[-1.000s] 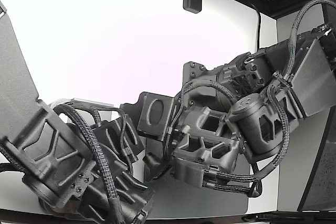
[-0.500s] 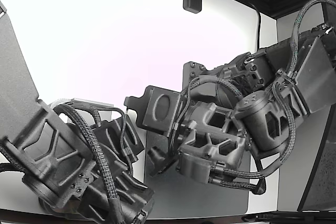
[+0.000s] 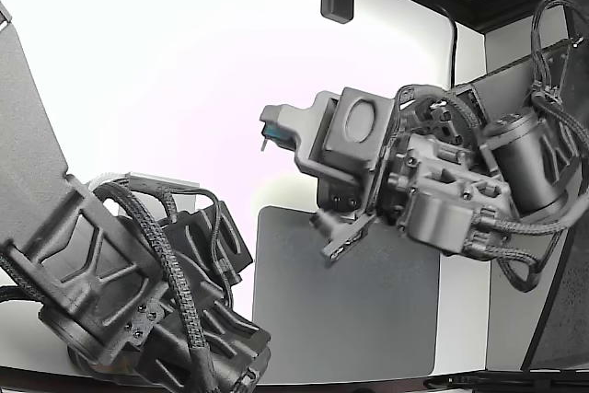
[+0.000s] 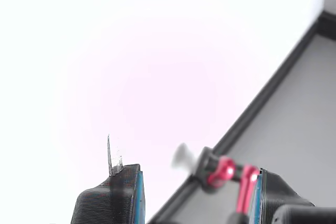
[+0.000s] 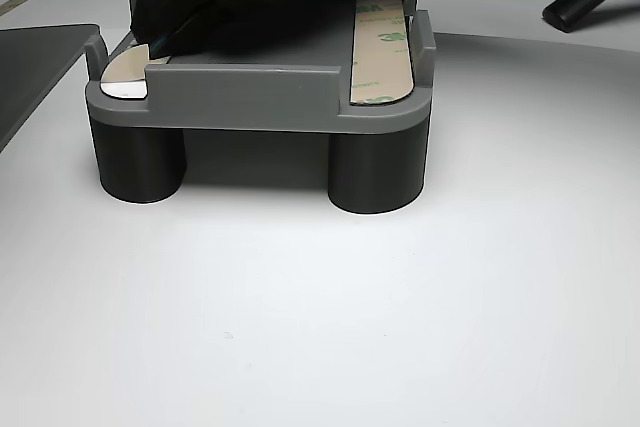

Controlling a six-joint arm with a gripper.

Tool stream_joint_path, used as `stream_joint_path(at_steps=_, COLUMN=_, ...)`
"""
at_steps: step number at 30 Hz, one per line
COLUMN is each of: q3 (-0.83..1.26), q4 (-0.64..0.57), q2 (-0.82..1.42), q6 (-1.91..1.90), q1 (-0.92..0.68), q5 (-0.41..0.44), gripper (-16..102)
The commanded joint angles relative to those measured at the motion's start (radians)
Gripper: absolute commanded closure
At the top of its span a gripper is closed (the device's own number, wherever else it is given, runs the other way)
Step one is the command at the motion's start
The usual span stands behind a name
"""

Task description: Peel off protective film from adhesive tape.

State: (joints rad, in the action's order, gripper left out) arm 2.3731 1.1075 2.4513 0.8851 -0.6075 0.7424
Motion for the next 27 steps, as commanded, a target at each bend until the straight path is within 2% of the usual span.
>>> stream_joint_path(at_steps=1, q3=-0.025, q4=0.037, q2=0.084, q6=-0.035, q1=0.026, q5=0.017, gripper=-1)
stream_joint_path(at_steps=6, q3=-0.028, q4=0.072, q2=0.210, q6=-0.107, q1=0.087, q5=0.003, gripper=-3)
stream_joint_path(at_steps=9, q3=-0.028, q4=0.072, q2=0.293, q6=-0.161, q1=0.164, q5=-0.075, gripper=-4)
stream_joint_path(at_steps=11, q3=-0.032, q4=0.067, q2=0.322, q6=-0.241, q1=0.199, q5=-0.110, gripper=-14)
stream_joint_path(at_steps=12, q3=-0.041, q4=0.064, q2=0.330, q6=-0.267, q1=0.213, q5=-0.117, gripper=-14)
stream_joint_path(at_steps=15, q3=-0.072, q4=0.048, q2=0.351, q6=-0.471, q1=0.218, q5=-0.086, gripper=-13)
stream_joint_path(at_steps=16, q3=-0.064, q4=0.011, q2=0.371, q6=-0.554, q1=0.229, q5=-0.057, gripper=-14)
stream_joint_path(at_steps=17, q3=-0.049, q4=-0.038, q2=0.399, q6=-0.592, q1=0.253, q5=-0.069, gripper=-14)
stream_joint_path(at_steps=18, q3=-0.035, q4=-0.077, q2=0.433, q6=-0.595, q1=0.288, q5=-0.117, gripper=-14)
stream_joint_path(at_steps=21, q3=-0.031, q4=-0.086, q2=0.469, q6=-0.773, q1=0.362, q5=-0.215, gripper=-14)
stream_joint_path(at_steps=27, q3=0.129, q4=-0.135, q2=0.503, q6=-1.028, q1=0.422, q5=-0.331, gripper=-14)
